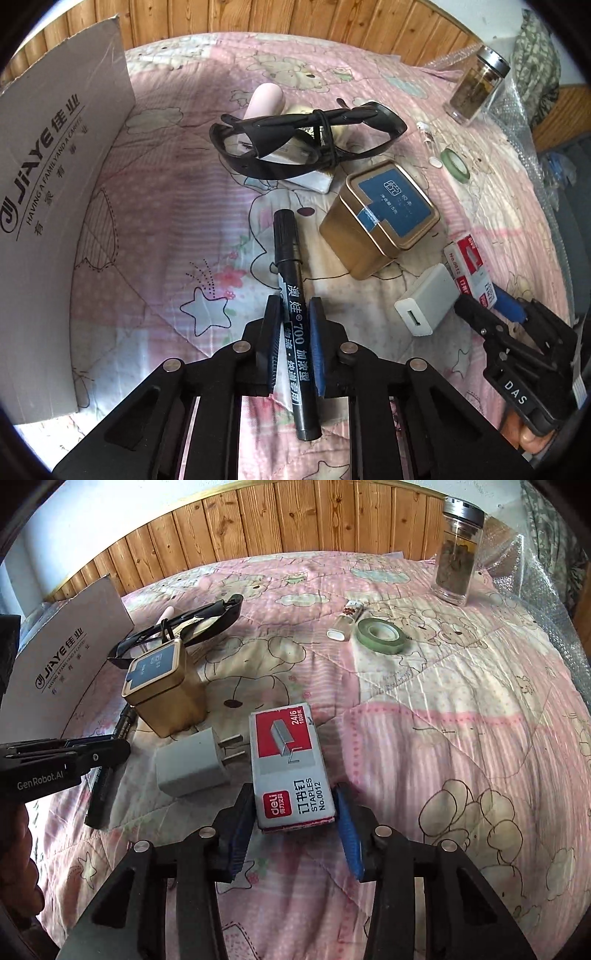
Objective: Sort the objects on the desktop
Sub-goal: 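Grasp the black marker with the left tool while the right tool grasps the red-and-white staples box, then carry the marker and staples box with both tools over the cardboard box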
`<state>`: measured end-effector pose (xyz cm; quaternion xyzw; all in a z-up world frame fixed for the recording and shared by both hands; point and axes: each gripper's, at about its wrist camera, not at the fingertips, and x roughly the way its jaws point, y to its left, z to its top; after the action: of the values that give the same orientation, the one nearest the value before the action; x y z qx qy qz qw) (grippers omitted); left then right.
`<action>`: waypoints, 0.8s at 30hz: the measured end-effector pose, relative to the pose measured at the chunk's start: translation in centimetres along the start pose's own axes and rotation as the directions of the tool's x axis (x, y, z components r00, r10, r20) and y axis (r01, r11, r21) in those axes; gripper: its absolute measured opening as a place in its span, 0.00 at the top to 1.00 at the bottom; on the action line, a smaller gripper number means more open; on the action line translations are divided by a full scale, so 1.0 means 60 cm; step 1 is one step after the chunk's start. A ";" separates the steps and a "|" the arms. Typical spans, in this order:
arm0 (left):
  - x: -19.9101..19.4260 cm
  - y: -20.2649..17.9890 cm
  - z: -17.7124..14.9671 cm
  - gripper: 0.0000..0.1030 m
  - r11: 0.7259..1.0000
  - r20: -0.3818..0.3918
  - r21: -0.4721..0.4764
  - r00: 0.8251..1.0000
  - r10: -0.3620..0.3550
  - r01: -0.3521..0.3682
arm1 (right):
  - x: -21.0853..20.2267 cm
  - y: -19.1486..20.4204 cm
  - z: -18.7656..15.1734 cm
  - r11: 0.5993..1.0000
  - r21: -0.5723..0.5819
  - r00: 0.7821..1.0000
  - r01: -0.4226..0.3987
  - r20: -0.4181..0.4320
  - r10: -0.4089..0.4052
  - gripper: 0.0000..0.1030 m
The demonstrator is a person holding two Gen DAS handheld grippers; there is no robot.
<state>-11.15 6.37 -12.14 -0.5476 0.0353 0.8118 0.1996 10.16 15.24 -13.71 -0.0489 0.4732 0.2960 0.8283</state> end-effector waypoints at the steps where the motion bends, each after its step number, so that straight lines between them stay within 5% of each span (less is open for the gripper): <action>1: -0.001 0.003 0.001 0.87 1.000 -0.005 0.002 1.000 -0.008 0.008 | 0.001 0.002 0.001 1.000 0.011 1.000 -0.006 0.010 0.006 0.60; 13: -0.037 0.013 -0.023 0.87 1.000 -0.004 0.012 1.000 0.027 -0.027 | -0.052 -0.026 0.001 0.988 0.151 0.998 -0.012 0.066 0.002 0.61; 24: -0.150 0.021 -0.052 0.87 0.997 0.135 0.049 0.990 0.050 -0.057 | -0.112 0.031 -0.018 0.992 0.129 0.994 0.014 0.106 -0.028 0.61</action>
<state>-6.00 1.81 -5.48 -0.4854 0.0578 0.8505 0.1941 5.78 13.41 -8.47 0.0154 0.4452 0.2583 0.8572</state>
